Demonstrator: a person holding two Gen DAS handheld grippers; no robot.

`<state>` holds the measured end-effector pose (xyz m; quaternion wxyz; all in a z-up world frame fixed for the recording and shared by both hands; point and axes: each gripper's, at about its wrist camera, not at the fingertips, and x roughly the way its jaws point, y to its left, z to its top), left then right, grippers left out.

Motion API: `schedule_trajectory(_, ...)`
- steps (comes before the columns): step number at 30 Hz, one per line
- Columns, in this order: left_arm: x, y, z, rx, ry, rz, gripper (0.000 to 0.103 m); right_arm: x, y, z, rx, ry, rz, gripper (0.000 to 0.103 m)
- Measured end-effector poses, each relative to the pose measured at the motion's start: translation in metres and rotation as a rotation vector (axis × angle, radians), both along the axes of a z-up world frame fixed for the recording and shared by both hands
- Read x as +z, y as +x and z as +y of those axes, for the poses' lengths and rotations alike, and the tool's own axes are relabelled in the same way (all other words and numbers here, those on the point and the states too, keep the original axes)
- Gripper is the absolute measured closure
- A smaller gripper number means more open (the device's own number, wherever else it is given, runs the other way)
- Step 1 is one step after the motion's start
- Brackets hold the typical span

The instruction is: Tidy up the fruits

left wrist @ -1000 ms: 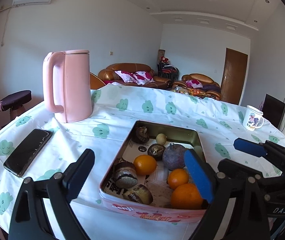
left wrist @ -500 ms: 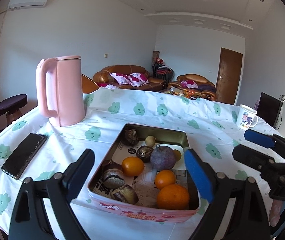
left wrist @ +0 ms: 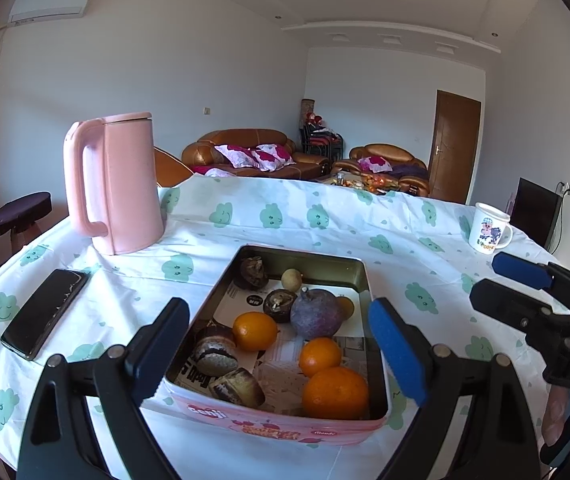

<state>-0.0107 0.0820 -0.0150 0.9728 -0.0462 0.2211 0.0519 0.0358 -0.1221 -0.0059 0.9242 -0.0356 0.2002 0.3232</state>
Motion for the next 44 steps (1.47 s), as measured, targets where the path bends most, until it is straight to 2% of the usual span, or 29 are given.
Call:
schedule_trajectory(11,-0.001,0.000,-0.003,-0.006,0.004,0.004,0.009,0.000,0.002,-0.014,-0.026,0.025,0.004,0.027)
schedule_trajectory(14,-0.001,0.000,-0.004,0.003,0.011,-0.001,0.003,-0.001,0.001,-0.016,-0.029,0.027,0.003,0.027)
schedule_trajectory(18,0.002,-0.001,-0.005,0.011,0.015,-0.011,0.000,0.000,0.002,-0.021,-0.040,0.032,0.001,0.027)
schedule_trajectory(26,0.003,-0.001,-0.006,0.004,0.007,-0.008,0.000,0.006,0.001,-0.031,-0.060,0.042,-0.018,0.027)
schedule_trajectory(35,0.001,0.003,-0.012,0.044,0.048,0.018,0.000,0.006,-0.002,-0.034,-0.076,0.029,-0.037,0.027)
schedule_trajectory(44,0.003,0.002,-0.016,0.010,0.037,0.010,0.000,0.000,0.005,-0.045,-0.109,0.014,-0.021,0.027)
